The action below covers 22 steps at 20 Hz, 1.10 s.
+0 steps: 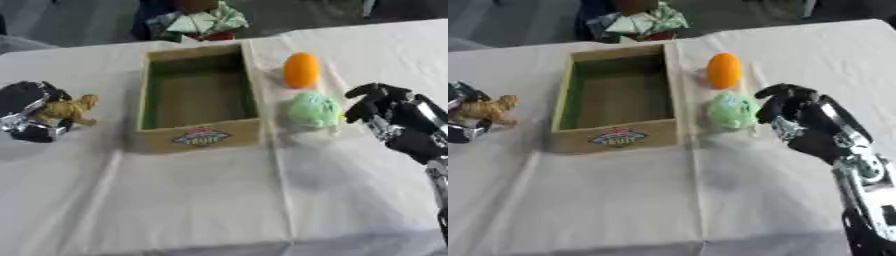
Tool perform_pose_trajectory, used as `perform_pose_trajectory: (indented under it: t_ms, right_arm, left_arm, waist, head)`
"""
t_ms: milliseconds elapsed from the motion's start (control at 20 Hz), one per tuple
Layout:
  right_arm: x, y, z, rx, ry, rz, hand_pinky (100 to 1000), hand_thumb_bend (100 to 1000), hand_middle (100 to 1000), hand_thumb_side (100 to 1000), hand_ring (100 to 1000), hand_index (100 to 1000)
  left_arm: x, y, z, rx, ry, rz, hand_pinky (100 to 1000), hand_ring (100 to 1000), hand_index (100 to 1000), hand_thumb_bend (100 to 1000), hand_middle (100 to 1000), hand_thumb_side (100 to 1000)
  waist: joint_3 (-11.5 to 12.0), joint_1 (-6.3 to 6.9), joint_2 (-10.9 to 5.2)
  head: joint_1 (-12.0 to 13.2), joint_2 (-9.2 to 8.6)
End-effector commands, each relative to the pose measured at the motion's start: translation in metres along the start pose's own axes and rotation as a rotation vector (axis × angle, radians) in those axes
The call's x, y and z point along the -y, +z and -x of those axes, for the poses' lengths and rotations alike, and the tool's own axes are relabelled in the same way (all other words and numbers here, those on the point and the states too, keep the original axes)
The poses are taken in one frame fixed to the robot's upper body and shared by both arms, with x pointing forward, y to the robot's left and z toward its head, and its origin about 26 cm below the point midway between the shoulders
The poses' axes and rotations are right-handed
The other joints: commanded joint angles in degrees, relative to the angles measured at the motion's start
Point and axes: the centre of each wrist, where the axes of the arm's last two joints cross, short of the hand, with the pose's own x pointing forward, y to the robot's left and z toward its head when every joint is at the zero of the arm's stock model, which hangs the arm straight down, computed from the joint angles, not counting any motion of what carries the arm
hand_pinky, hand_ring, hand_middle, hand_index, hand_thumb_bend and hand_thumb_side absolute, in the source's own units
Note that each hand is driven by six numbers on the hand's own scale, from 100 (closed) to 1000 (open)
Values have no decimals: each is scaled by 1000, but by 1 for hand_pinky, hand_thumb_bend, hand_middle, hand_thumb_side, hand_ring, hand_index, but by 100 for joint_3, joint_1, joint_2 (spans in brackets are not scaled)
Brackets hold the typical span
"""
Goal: Pick up objects on the table and place them in the box.
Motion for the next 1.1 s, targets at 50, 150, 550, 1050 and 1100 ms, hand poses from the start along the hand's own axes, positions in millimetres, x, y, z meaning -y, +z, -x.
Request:
perform_pose_trajectory:
  t_ms: [50, 150, 550, 1050, 1100]
  right_arm:
    - [7, 0, -6, 3, 30, 0, 598, 100, 703, 251, 604, 578]
    - [7, 0, -6, 2, 28, -2, 597, 100, 703, 251, 604, 578]
    - [3, -4, -7, 16, 20, -33, 598, 100, 703, 249, 604, 578]
    - [-3, -18, -14, 61, 17, -107, 597, 100, 703, 247, 603, 577]
    - [-3, -19, -14, 65, 17, -111, 597, 100, 703, 247, 603, 577]
  left_arm:
    - [-44, 2, 4, 24, -21, -83, 629, 516, 573, 100, 404, 191]
    - [-57, -3, -4, 56, 5, -111, 623, 513, 573, 100, 402, 196]
    - [-84, -46, -58, 205, 67, -179, 619, 518, 581, 100, 409, 198]
    - [-69, -84, -105, 274, 80, -204, 620, 527, 592, 100, 422, 204]
    - [-66, -86, -108, 275, 81, -203, 620, 527, 594, 100, 423, 206]
  waist:
    - [5, 3, -98]
    - [-1, 5, -114]
    - [-205, -3, -140]
    - [-684, -8, -6]
    - [-719, -9, 9]
  head:
    - [-17, 29]
    - [-15, 29]
    - [125, 29]
    - [339, -75]
    - [351, -80]
